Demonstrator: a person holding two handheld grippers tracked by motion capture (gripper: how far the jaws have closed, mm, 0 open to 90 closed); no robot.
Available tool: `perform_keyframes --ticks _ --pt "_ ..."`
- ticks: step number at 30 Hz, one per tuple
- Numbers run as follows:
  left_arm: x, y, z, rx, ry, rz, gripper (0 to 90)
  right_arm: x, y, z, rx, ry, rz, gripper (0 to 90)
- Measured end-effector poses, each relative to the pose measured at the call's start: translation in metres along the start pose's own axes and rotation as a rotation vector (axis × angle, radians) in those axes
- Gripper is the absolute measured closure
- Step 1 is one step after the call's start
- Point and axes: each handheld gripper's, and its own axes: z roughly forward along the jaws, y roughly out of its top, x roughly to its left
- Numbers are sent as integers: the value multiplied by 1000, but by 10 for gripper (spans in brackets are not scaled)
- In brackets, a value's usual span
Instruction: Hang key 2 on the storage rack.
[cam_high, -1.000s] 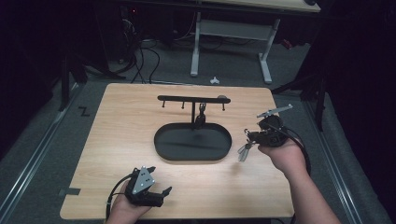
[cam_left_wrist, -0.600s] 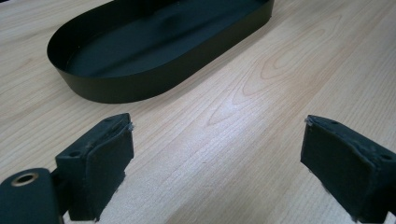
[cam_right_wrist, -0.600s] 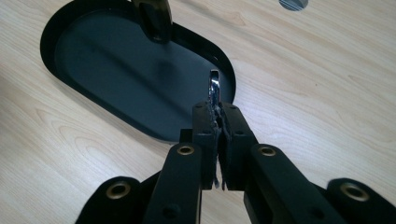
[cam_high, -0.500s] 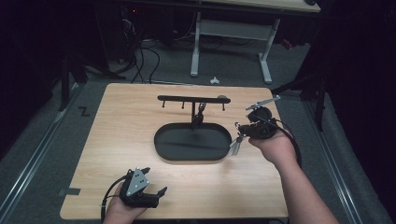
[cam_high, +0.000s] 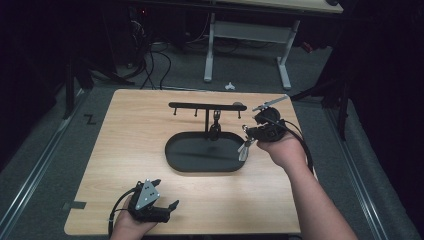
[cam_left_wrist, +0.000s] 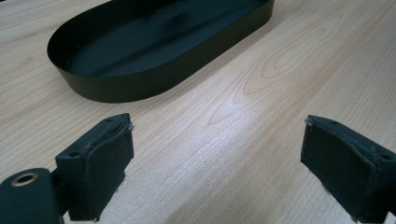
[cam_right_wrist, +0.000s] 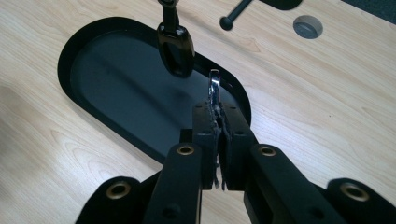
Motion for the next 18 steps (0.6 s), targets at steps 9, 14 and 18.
perform_keyframes --ticks 9,14,18 --pt "0 0 0 2 -4 3 100 6 14 7 -4 9 -13 869" --pt "0 0 1 -1 -3 1 100 4 21 10 -6 8 -5 869" --pt "1 1 1 -1 -4 0 100 2 24 14 -3 9 6 869"
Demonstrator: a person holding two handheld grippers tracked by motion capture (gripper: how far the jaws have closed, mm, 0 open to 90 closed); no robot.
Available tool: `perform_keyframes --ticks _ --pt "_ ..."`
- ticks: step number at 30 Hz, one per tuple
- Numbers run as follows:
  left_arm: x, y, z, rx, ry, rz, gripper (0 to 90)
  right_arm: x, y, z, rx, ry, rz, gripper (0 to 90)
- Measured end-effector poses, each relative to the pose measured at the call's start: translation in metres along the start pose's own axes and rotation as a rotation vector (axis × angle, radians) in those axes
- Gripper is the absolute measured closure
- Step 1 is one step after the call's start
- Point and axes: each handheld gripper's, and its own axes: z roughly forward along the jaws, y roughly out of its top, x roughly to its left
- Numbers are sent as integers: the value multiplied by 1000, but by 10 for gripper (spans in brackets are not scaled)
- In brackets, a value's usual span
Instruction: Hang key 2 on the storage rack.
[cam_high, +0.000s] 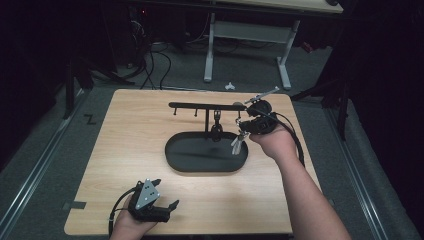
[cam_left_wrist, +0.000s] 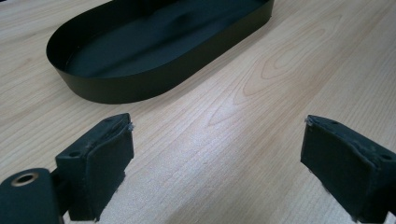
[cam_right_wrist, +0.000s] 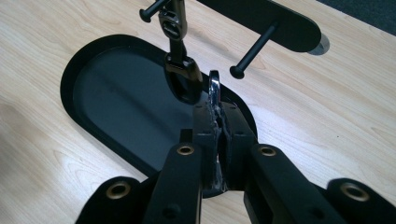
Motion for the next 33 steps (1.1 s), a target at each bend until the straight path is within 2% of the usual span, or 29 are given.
perform_keyframes --ticks 10,25,33 --pt "0 0 0 8 -6 5 100 -2 7 2 3 -5 -5 869" --pt "0 0 1 4 -7 8 100 -10 13 5 7 -8 21 869" --pt "-1 0 1 8 -10 9 100 -17 13 6 4 12 34 868"
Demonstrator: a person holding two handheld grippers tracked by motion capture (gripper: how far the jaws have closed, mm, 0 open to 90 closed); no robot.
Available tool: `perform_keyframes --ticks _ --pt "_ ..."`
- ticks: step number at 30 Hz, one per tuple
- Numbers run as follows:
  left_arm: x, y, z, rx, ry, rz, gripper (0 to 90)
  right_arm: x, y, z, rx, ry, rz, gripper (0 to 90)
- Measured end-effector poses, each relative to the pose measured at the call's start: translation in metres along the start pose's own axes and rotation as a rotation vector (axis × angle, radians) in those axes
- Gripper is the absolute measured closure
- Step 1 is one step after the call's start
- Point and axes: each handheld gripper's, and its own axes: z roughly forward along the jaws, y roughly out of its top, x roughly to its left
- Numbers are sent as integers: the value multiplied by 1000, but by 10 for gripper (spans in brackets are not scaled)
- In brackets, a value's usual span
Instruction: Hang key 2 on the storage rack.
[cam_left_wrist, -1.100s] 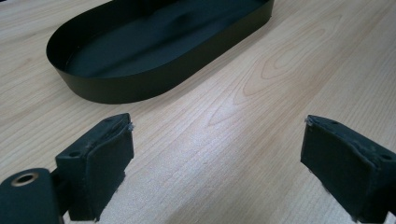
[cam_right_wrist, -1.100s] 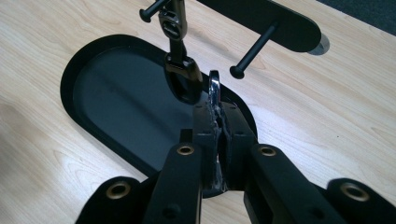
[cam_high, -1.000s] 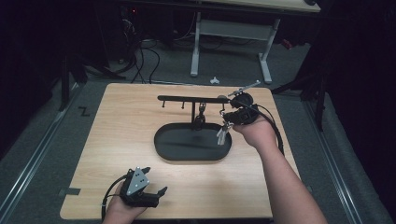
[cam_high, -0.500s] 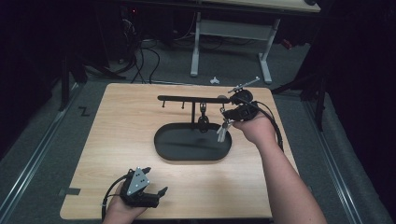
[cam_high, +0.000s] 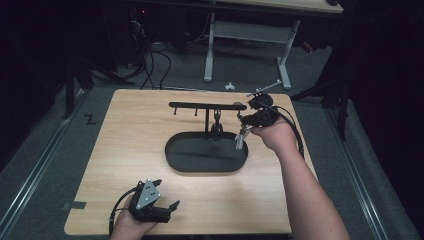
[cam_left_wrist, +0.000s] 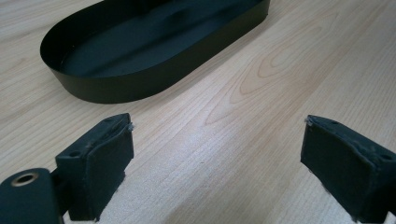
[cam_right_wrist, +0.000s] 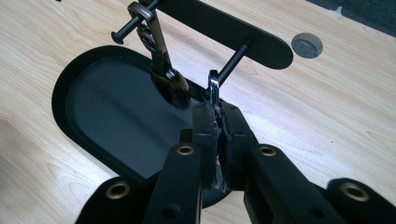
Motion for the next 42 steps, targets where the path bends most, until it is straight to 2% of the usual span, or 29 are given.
perform_keyframes --ticks 9,23,32,39,42 --pt "-1 0 1 4 -4 6 100 -2 -1 0 1 17 3 868" --pt "-2 0 2 3 -8 7 100 -2 -1 -1 -8 7 -16 867" --pt "-2 0 2 12 -14 12 100 -7 -1 0 -11 10 -10 853" --pt "-2 0 2 16 -17 12 100 -9 2 6 -18 -7 -2 841" --pt "-1 -1 2 18 -17 13 100 -8 3 11 -19 -66 -5 815"
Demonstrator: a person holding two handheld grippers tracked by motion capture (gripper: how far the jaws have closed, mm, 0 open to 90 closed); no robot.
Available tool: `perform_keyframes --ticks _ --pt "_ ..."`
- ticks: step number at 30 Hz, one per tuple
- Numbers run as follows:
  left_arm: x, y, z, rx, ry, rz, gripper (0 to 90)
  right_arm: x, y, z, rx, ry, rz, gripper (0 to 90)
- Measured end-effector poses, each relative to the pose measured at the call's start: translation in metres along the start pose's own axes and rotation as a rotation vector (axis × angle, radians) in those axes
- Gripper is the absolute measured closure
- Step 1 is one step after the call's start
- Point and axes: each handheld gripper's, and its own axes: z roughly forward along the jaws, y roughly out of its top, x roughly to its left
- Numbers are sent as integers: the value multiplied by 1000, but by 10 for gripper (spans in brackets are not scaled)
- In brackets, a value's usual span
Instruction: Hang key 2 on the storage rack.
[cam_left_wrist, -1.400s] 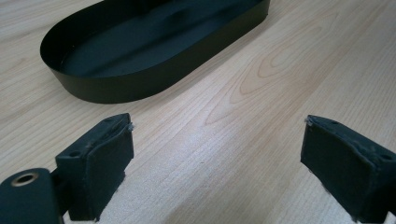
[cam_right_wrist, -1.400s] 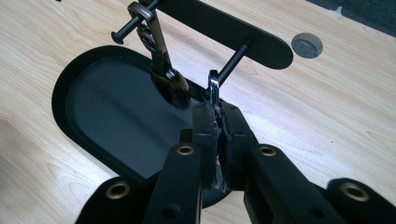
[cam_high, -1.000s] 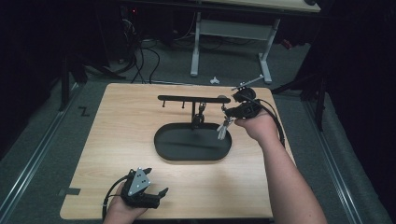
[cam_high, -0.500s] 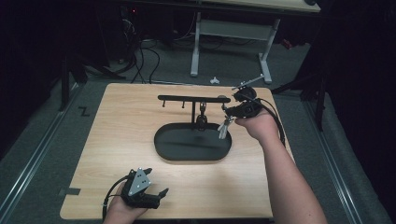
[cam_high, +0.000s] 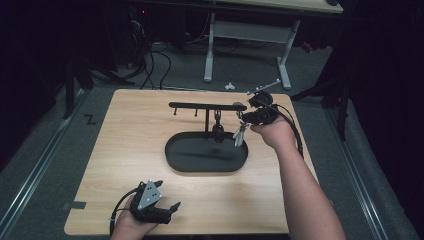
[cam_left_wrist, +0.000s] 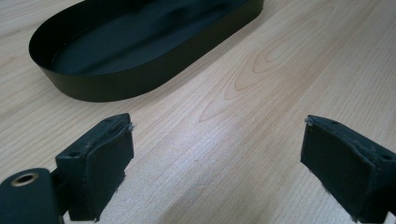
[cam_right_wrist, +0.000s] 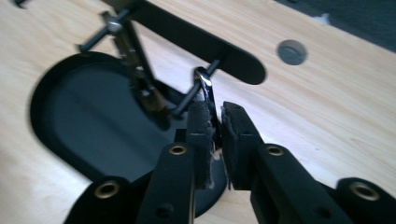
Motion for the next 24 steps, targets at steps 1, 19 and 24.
perform_keyframes --ticks 1,19,24 --pt "0 0 0 0 1 1 100 0 0 1 3 -9 1 815" --pt "-1 0 2 -1 4 -3 100 3 -35 12 -19 -21 27 530" --pt "-1 -1 4 10 2 2 100 7 -56 23 -15 22 34 443"
